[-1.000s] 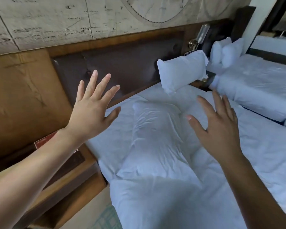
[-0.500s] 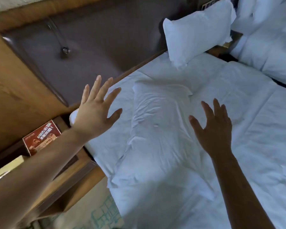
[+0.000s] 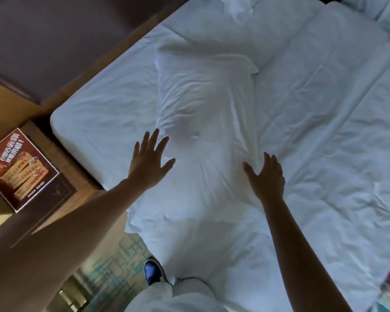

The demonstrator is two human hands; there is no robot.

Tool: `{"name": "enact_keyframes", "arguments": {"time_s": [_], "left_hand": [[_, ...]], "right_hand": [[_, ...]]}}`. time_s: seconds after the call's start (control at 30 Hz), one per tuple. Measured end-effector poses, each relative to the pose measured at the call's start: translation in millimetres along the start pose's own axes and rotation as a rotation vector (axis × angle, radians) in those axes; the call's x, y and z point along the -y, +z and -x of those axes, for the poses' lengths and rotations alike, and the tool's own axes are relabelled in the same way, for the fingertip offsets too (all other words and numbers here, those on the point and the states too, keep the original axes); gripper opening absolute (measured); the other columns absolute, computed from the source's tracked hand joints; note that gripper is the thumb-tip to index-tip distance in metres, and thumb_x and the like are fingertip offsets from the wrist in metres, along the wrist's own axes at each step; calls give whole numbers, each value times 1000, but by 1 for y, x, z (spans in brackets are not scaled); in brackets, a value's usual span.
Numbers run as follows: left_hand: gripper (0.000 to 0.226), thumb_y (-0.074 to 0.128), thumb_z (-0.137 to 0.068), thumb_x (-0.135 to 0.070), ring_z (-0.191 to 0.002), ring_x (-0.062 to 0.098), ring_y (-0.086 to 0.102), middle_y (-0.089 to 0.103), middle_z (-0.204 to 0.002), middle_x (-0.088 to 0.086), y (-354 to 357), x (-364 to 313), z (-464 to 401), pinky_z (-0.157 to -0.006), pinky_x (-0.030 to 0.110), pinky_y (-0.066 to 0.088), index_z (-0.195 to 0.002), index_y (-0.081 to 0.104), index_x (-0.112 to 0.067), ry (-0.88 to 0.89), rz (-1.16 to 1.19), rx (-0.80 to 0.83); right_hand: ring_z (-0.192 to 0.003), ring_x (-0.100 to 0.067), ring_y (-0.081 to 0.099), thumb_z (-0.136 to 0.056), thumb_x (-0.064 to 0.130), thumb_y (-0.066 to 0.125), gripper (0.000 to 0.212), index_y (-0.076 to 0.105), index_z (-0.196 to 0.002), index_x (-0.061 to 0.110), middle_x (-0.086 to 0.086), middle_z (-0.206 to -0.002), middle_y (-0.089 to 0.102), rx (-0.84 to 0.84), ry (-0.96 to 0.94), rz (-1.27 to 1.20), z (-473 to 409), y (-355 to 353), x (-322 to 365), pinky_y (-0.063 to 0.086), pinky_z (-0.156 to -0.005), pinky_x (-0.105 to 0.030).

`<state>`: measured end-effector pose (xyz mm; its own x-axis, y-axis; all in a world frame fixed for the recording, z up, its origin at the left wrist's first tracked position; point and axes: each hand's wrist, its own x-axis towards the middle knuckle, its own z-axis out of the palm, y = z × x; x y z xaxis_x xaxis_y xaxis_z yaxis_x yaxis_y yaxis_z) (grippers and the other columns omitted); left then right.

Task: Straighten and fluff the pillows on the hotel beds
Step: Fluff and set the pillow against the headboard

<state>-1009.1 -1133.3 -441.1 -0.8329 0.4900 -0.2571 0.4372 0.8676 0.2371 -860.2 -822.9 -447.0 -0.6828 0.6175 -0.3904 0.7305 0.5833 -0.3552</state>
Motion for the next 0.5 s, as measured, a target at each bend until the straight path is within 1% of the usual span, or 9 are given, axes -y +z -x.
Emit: {"name": "enact_keyframes", "arguments": {"time_s": [0.03, 0.1, 0.17, 0.23, 0.27, 0.33, 0.4, 0.43, 0.5], "left_hand": [[77, 41, -98, -64, -159, 34, 3, 3, -173, 6, 8, -2, -2, -126, 57, 15, -162, 23, -24, -4, -21, 53], [82, 34, -97, -69, -159, 33, 3, -5, -173, 5, 25, -6, -5, -125, 56, 16, -164, 12, -27, -33, -62, 212], [84, 33, -96, -72, -158, 31, 10, -7, -173, -1, 37, -9, -6, -122, 55, 25, -164, 4, -32, -88, -42, 341], [81, 36, -97, -70, -157, 29, 19, -6, -173, -7, 40, -8, -10, -119, 52, 33, -163, 1, -38, -149, 44, 424], [79, 38, -98, -69, -155, 29, 23, -5, -173, -9, 38, -6, -15, -118, 51, 35, -162, 2, -41, -165, 69, 452], [76, 42, -100, -64, -154, 28, 28, -2, -173, -10, 32, -1, -25, -119, 49, 34, -162, 4, -43, -166, 79, 504], [74, 45, -101, -60, -156, 25, 25, 2, -173, -7, 26, 6, -33, -121, 47, 30, -162, 8, -42, -171, 102, 551], [73, 46, -101, -58, -157, 23, 23, 5, -173, -5, 24, 9, -36, -122, 46, 28, -162, 10, -40, -178, 114, 558], [74, 49, -101, -55, -157, 22, 23, 14, -172, -1, 21, 14, -38, -123, 44, 27, -163, 13, -38, -216, 147, 561]], "right_hand": [[-154, -37, 19, -90, 75, 45, 93, 24, -160, 16, -14, -168, 22, 10, 29, -26, -1, 7, -4, 26, -119, -60], [-153, -36, 23, -87, 80, 44, 100, 26, -159, 14, -15, -166, 27, 45, 80, -55, -4, 22, -11, 28, -119, -59], [-149, -35, 32, -81, 86, 46, 107, 28, -157, 14, -13, -162, 34, 102, 142, -117, -4, 35, -17, 32, -117, -56], [-140, -34, 45, -70, 91, 50, 116, 33, -155, 14, -12, -155, 46, 181, 252, -280, -5, 44, -19, 38, -114, -49], [-134, -35, 52, -67, 91, 55, 116, 37, -153, 14, -12, -149, 53, 216, 306, -354, -7, 48, -21, 42, -111, -47], [-120, -34, 62, -61, 91, 64, 113, 48, -144, 16, -10, -134, 65, 287, 370, -415, -15, 49, -25, 50, -104, -45], [-111, -31, 67, -53, 91, 69, 111, 60, -134, 15, -7, -122, 71, 339, 369, -416, -23, 42, -28, 54, -100, -46], [-111, -30, 67, -55, 87, 72, 105, 64, -130, 14, -7, -120, 72, 357, 352, -434, -26, 36, -26, 54, -101, -45], [-109, -30, 67, -69, 72, 76, 83, 68, -123, 10, -7, -116, 72, 385, 318, -445, -31, 25, -23, 54, -100, -43]]}}
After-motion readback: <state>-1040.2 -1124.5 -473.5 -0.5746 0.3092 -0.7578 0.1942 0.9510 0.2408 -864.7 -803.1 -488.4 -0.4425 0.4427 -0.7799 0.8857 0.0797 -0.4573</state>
